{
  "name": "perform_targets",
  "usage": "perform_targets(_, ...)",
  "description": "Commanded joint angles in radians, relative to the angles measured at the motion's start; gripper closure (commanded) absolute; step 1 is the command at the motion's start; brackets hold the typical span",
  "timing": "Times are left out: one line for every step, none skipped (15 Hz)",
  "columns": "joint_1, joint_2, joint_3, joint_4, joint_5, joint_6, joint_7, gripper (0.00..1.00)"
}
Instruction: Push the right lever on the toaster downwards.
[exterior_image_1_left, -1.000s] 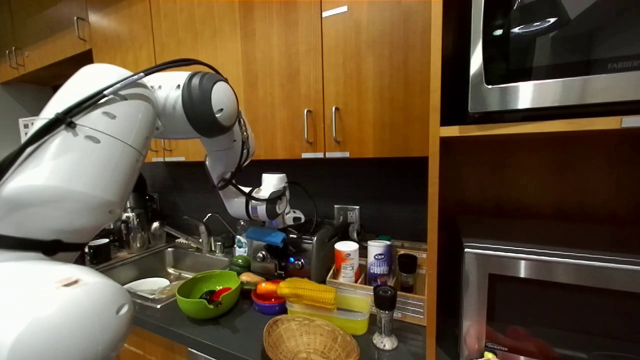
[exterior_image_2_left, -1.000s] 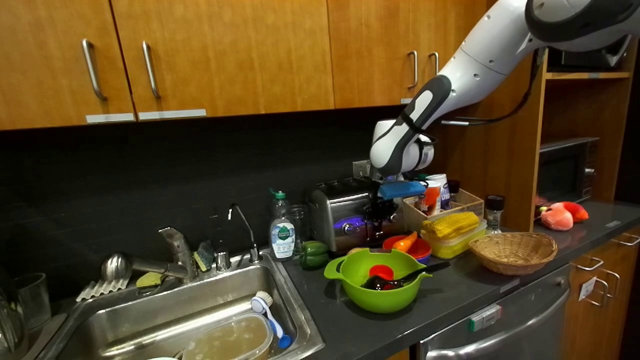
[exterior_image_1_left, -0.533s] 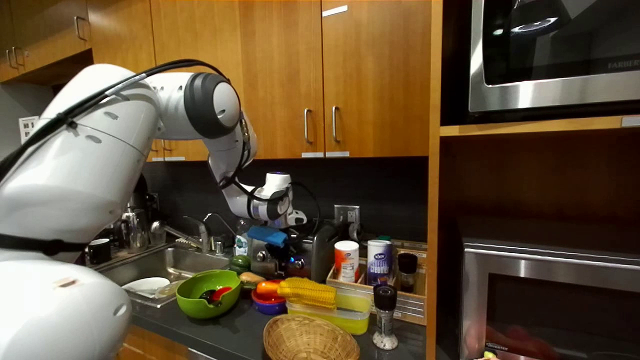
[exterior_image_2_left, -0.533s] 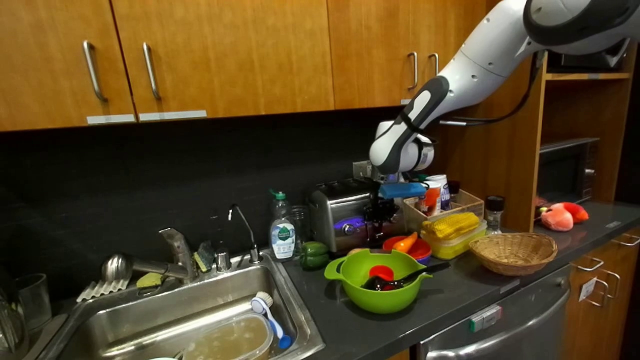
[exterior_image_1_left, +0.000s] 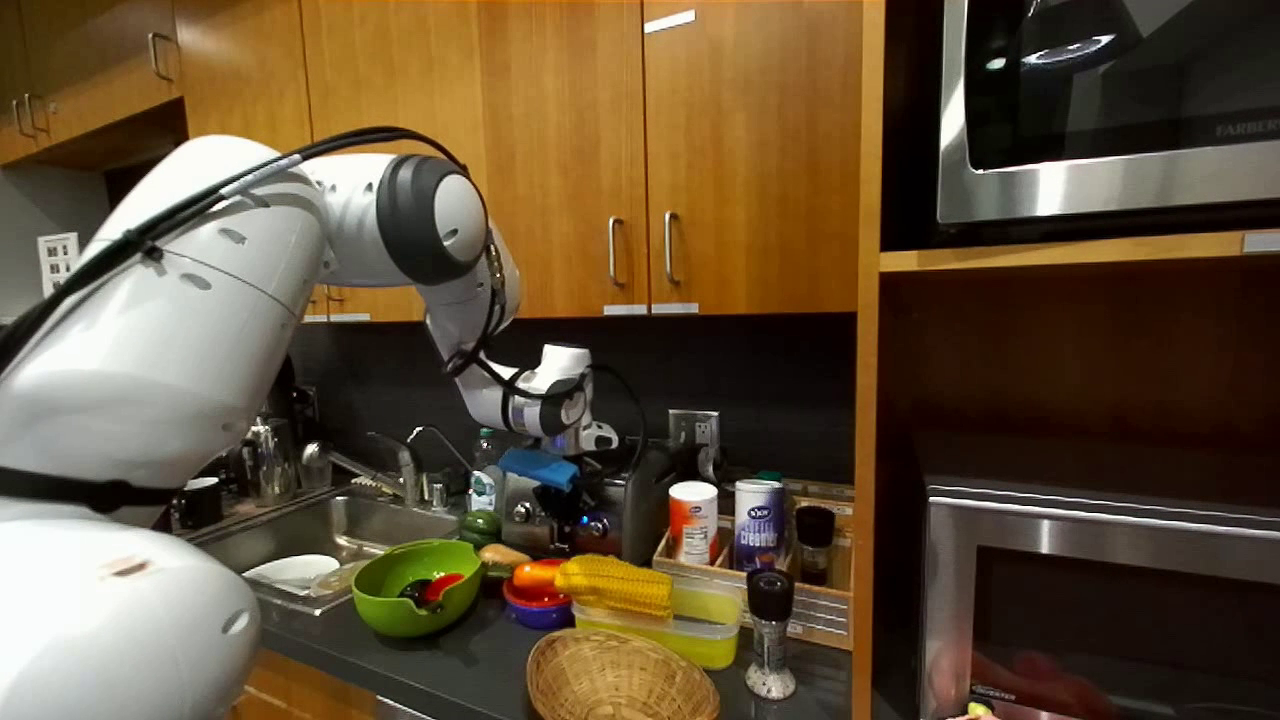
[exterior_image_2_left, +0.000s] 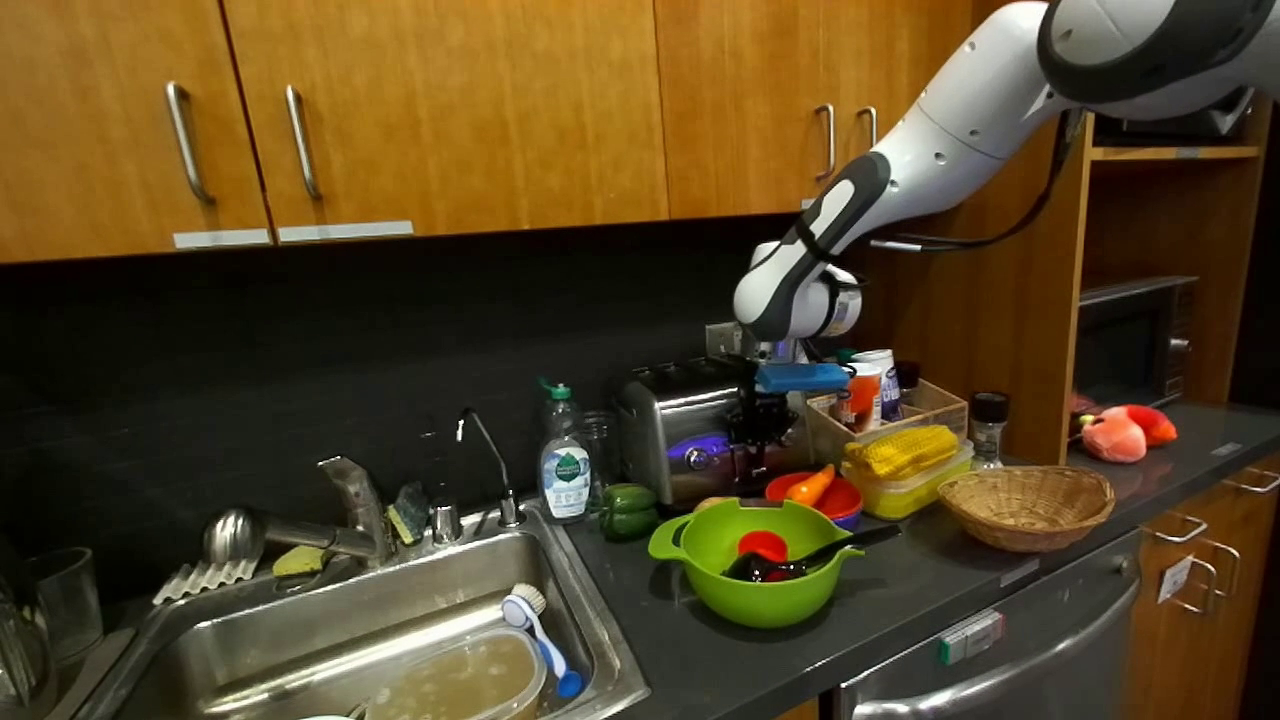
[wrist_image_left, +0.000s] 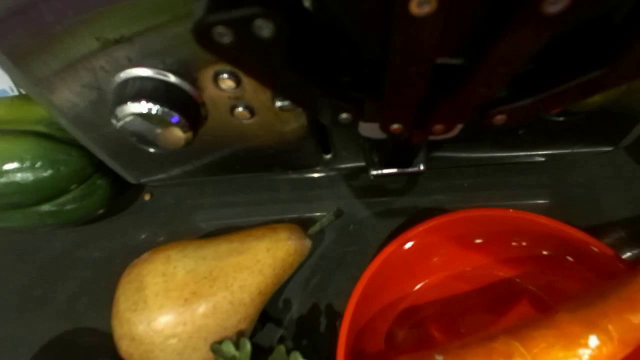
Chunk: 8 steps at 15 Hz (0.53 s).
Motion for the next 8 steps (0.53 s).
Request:
perform_targets(-0.007,0.148,-0.010,0.074,0.003,0.000,-0.013,1.00)
perform_targets(-0.007,0.152,-0.011,0.081,0.003,-0.008,-0.011,1.00)
perform_targets(-0.006,0.158,-0.012,0.090,0.002,-0.017,-0.010,1.00)
perform_targets(-0.005,0.159,-0.014,0.093,0.000,-0.025,-0.007,1.00)
perform_targets(-0.004,0.162,-0.014,0.101,-0.001,-0.032,-0.006,1.00)
perform_targets(-0.002,0.160,-0.016,0.101,-0.004,-0.038,-0.003,1.00)
perform_targets(-0.001,0.160,-0.016,0.105,-0.005,-0.043,-0.002,1.00)
perform_targets(0.000,0.157,-0.017,0.109,-0.008,-0.044,-0.003,1.00)
